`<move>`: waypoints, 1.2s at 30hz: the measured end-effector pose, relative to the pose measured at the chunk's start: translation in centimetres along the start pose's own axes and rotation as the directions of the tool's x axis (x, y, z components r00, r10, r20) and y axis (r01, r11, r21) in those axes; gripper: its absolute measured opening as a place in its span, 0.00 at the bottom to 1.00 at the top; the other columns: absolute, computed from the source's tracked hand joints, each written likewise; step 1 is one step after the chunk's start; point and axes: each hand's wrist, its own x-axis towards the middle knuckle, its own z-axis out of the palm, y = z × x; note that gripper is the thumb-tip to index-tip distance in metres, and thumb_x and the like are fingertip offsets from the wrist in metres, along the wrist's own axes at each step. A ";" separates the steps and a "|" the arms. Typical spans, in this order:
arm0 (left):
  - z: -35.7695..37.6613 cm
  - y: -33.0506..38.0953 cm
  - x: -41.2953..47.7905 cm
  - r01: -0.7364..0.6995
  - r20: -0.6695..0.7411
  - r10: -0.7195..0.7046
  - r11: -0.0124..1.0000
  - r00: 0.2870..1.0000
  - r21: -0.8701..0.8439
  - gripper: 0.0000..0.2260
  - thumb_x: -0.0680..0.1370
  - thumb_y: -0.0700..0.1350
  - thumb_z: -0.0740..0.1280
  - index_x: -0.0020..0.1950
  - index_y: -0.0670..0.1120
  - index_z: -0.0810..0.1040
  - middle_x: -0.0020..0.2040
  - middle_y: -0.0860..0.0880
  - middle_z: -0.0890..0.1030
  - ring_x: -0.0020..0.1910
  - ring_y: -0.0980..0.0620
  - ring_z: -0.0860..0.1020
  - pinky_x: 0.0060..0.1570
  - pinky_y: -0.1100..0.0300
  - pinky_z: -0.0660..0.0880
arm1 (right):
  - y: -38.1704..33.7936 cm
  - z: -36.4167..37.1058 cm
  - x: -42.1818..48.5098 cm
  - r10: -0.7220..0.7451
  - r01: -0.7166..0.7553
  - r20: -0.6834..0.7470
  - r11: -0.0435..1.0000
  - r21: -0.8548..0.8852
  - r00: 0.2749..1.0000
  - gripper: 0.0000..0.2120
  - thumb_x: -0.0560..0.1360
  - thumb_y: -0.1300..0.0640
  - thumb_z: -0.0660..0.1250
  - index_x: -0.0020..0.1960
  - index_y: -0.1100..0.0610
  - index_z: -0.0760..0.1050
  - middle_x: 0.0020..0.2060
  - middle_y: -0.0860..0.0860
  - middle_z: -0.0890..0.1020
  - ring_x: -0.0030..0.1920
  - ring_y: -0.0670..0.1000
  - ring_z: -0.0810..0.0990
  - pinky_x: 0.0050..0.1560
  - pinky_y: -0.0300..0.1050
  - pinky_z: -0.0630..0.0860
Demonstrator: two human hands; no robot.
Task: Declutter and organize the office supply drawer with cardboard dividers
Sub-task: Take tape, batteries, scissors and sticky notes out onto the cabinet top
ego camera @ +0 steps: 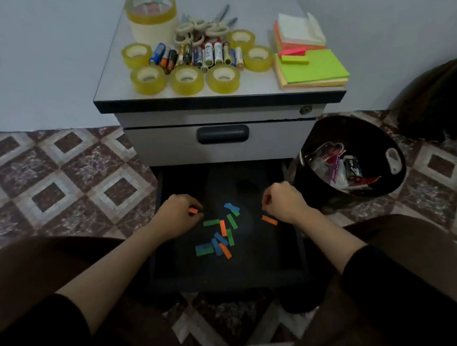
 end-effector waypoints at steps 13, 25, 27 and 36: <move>3.2 -5.2 3.3 0.171 0.178 -0.181 0.983 0.967 0.066 0.11 0.76 0.38 0.62 0.55 0.39 0.79 0.55 0.40 0.79 0.53 0.43 0.77 0.52 0.56 0.73 | 1.9 8.7 3.9 0.188 -0.155 0.228 0.976 -0.155 0.955 0.18 0.78 0.59 0.60 0.66 0.65 0.68 0.64 0.62 0.69 0.62 0.59 0.73 0.59 0.48 0.72; 6.7 -7.2 6.9 0.090 0.212 -0.145 0.964 0.966 0.252 0.19 0.78 0.38 0.62 0.69 0.43 0.69 0.68 0.43 0.68 0.66 0.44 0.68 0.65 0.54 0.67 | 3.4 12.5 3.7 0.356 -0.362 0.073 0.927 0.097 0.932 0.12 0.73 0.71 0.62 0.56 0.67 0.73 0.59 0.62 0.71 0.53 0.62 0.76 0.50 0.49 0.73; 7.0 -7.1 7.2 0.090 0.220 -0.171 0.937 0.960 0.338 0.19 0.78 0.38 0.62 0.69 0.44 0.69 0.66 0.44 0.69 0.66 0.44 0.66 0.61 0.53 0.71 | 3.5 12.5 3.8 0.364 -0.370 0.072 0.922 0.115 0.929 0.11 0.73 0.70 0.63 0.55 0.66 0.73 0.57 0.61 0.73 0.53 0.61 0.76 0.49 0.48 0.73; 7.4 -6.7 7.7 0.082 0.247 -0.216 0.883 0.945 0.462 0.16 0.77 0.35 0.62 0.65 0.38 0.70 0.64 0.41 0.69 0.63 0.43 0.69 0.55 0.53 0.72 | -0.3 13.1 3.5 0.322 -0.341 0.121 0.831 0.439 0.939 0.02 0.74 0.64 0.68 0.45 0.62 0.78 0.44 0.58 0.81 0.46 0.53 0.79 0.50 0.47 0.77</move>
